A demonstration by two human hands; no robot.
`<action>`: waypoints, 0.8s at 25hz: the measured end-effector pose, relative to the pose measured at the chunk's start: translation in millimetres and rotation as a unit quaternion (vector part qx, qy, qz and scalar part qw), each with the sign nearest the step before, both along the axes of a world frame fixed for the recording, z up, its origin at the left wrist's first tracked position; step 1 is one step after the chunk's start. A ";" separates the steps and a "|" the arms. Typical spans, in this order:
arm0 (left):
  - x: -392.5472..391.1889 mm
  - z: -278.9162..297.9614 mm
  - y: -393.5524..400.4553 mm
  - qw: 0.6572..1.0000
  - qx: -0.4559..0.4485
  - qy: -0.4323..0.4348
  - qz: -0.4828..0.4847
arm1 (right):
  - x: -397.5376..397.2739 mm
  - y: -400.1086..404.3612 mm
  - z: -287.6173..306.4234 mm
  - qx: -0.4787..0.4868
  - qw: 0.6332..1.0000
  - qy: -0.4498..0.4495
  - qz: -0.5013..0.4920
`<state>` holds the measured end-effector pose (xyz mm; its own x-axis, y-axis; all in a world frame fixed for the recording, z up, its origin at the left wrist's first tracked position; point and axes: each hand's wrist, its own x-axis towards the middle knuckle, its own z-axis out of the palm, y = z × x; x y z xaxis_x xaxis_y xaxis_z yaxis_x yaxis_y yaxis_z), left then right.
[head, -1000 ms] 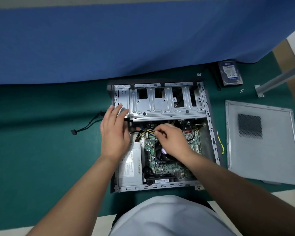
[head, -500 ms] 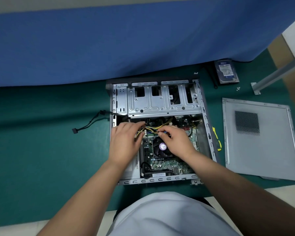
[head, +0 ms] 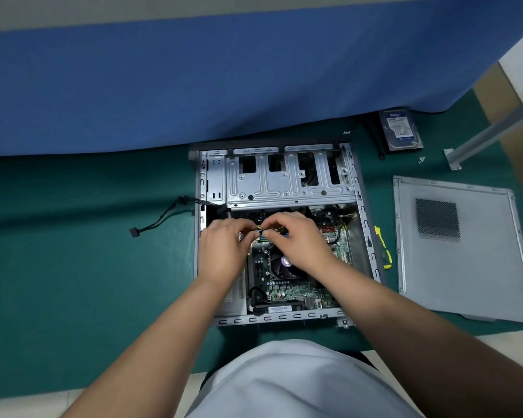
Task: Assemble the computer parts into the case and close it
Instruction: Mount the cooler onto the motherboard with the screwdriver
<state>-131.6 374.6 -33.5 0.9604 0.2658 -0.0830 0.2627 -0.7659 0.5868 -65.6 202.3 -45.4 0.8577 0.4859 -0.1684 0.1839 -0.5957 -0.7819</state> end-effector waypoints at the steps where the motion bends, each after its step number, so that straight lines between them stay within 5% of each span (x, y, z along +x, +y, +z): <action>1: -0.3 -0.1 -0.6 1.000 -0.011 0.000 0.004 | 0.3 2.7 0.9 0.003 1.000 -0.005 -0.003; 12: -2.2 -2.6 -7.6 0.977 -0.194 0.032 0.082 | -1.1 9.2 -5.0 0.163 0.946 0.245 -0.135; 20: -1.5 -0.7 -5.6 0.978 -0.181 0.061 0.086 | 10.6 2.2 1.1 0.041 0.997 0.070 -0.008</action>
<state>-133.1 369.0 -34.2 0.8816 0.3544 -0.3119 0.4535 -0.4523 0.7680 -55.0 204.4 -44.3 0.8358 0.4897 -0.2482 0.0601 -0.5310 -0.8453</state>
